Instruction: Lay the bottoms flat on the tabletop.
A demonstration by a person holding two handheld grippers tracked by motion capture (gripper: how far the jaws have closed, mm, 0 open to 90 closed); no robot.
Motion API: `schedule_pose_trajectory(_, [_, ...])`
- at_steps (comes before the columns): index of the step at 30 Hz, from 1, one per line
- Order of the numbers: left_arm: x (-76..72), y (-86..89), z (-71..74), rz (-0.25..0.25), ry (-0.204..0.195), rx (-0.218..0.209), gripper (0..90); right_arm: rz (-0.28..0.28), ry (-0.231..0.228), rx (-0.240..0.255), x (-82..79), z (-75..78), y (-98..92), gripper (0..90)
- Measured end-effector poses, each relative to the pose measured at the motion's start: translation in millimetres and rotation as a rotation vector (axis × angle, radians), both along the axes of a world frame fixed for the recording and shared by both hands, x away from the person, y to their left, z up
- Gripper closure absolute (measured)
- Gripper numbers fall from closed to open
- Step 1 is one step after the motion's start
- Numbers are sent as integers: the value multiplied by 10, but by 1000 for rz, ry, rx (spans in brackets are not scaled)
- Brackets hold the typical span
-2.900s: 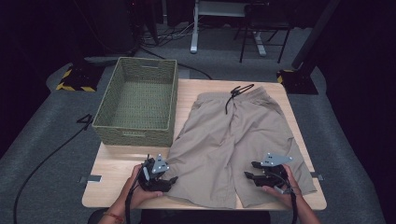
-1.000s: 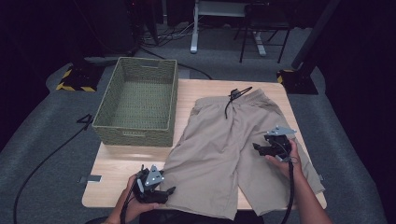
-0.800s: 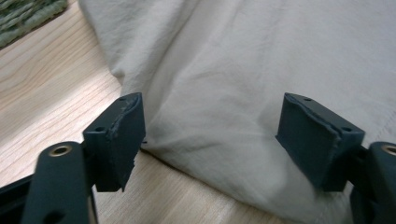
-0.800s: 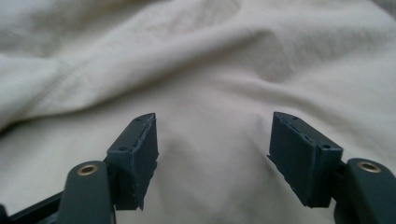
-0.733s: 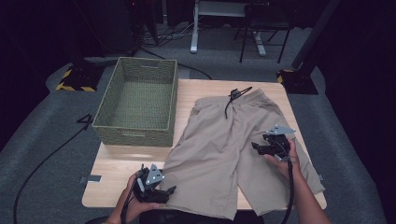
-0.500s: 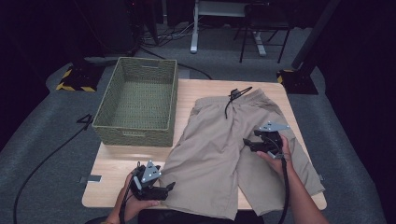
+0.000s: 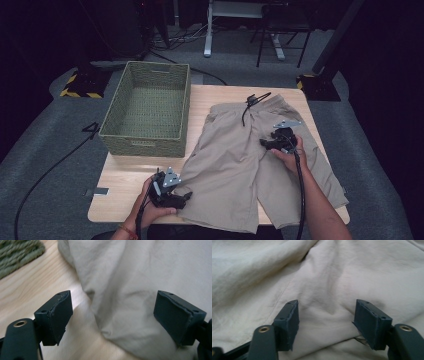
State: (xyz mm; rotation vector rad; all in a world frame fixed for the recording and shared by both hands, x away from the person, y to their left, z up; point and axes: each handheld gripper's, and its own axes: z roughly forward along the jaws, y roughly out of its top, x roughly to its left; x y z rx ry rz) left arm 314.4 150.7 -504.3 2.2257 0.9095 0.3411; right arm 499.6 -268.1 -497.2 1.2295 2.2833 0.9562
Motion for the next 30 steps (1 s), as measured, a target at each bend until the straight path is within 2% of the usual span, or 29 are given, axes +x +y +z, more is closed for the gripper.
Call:
schedule_pose_trajectory(5, [127, -165, 5, -24, 2, 3, 161, -5, 15, -18, -5, 22, -164, 390])
schedule_pose_trajectory(6, [144, -190, 6, -35, 2, 5, 161, -20, 22, -24, -14, 30, -231, 390])
schedule_pose_trajectory(10, [160, -249, 13, -47, 6, 10, 161, -64, 38, -31, -46, 46, -421, 389])
schedule_pose_trajectory(12, [140, -241, 22, -53, 19, 9, 162, -70, 49, -50, -37, 65, -443, 385])
schedule_pose_trajectory(13, [126, -225, 31, -53, 20, 12, 162, -65, 40, -81, -35, 83, -421, 382])
schedule_pose_trajectory(15, [103, -168, 56, -52, 31, -25, 163, -58, 4, -130, -36, 145, -347, 359])
schedule_pose_trajectory(16, [97, -142, 67, -49, 30, -34, 163, -55, 7, -109, -24, 193, -313, 351])
schedule_pose_trajectory(18, [88, -98, 84, -32, 17, -25, 161, -49, -20, -52, 0, 324, -216, 353])
schedule_pose_trajectory(19, [87, -84, 84, -26, 24, -27, 161, -51, -40, -46, 12, 386, -162, 352])
schedule_pose_trajectory(22, [91, -72, 66, -25, 27, -19, 161, -36, -63, 2, 72, 529, 3, 329])
schedule_pose_trajectory(26, [105, -83, 22, -29, 30, -17, 159, -7, -83, 34, 161, 641, 305, 319])
schedule_pose_trajectory(30, [91, -133, 16, -38, 21, -4, 158, 33, -77, 31, 282, 628, 652, 316])
